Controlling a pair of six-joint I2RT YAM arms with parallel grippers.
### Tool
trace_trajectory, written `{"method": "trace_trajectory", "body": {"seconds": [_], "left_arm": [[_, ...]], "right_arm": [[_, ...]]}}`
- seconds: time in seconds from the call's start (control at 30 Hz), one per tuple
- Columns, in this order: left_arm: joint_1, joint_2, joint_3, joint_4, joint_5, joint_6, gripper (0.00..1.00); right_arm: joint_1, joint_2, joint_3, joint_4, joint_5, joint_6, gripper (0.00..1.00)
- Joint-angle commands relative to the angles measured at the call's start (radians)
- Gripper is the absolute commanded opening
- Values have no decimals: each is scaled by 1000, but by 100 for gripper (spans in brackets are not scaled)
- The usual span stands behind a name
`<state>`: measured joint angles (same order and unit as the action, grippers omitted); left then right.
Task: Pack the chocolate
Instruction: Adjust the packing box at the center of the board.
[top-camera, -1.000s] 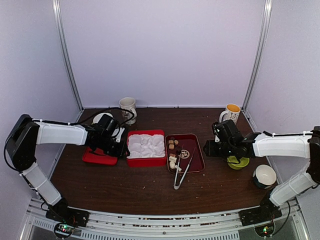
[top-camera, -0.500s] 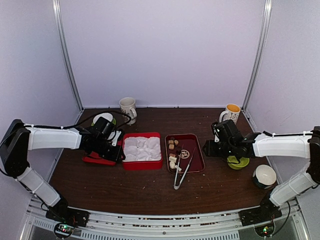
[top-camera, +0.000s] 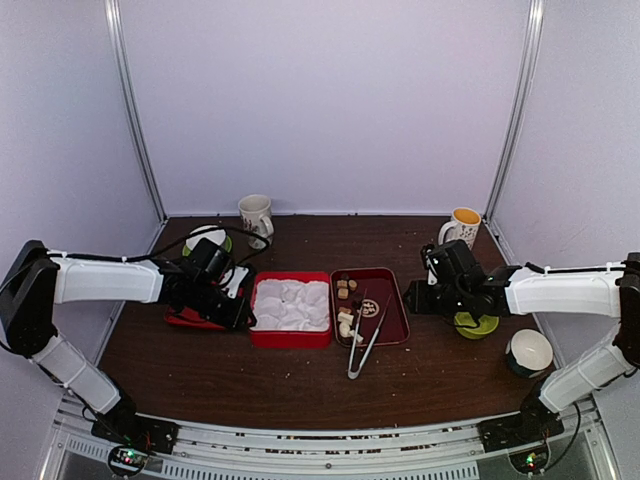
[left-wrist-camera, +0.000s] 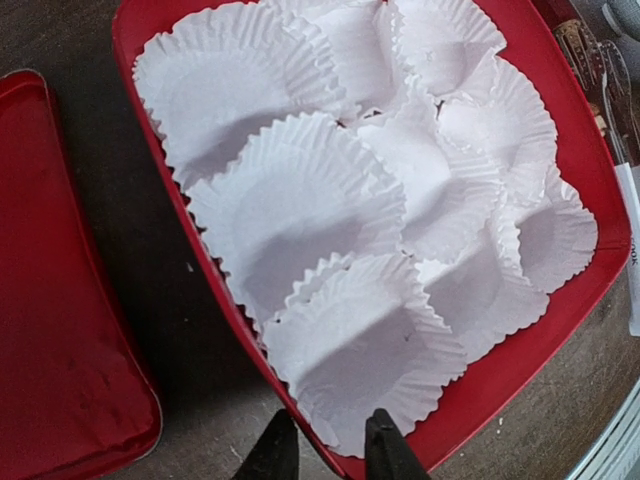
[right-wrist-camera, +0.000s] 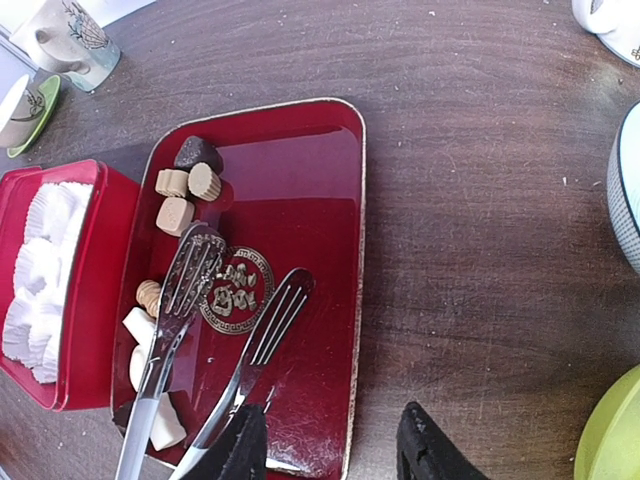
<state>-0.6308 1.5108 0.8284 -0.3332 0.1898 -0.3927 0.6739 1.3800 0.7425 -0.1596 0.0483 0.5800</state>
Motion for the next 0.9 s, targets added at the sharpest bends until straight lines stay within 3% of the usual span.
{"method": "trace_trajectory", "body": {"seconds": [0.0, 0.4, 0.7, 0.77, 0.83, 0.87], "left_arm": [[-12, -33, -17, -5, -1, 12, 30], [-12, -104, -6, 70, -120, -94, 75], [2, 0, 55, 94, -221, -152, 80], [8, 31, 66, 116, -221, -162, 80], [10, 59, 69, 148, -218, -165, 78], [11, 72, 69, 161, -219, -168, 78]], "right_arm": [[7, -27, -20, 20, 2, 6, 44], [21, -57, -33, 41, 11, 17, 45], [163, -19, 23, -8, 112, 46, 48], [210, -12, 38, -33, 149, 73, 55], [250, 11, 82, -93, 204, 109, 72], [266, 20, 98, -129, 222, 133, 76]]}}
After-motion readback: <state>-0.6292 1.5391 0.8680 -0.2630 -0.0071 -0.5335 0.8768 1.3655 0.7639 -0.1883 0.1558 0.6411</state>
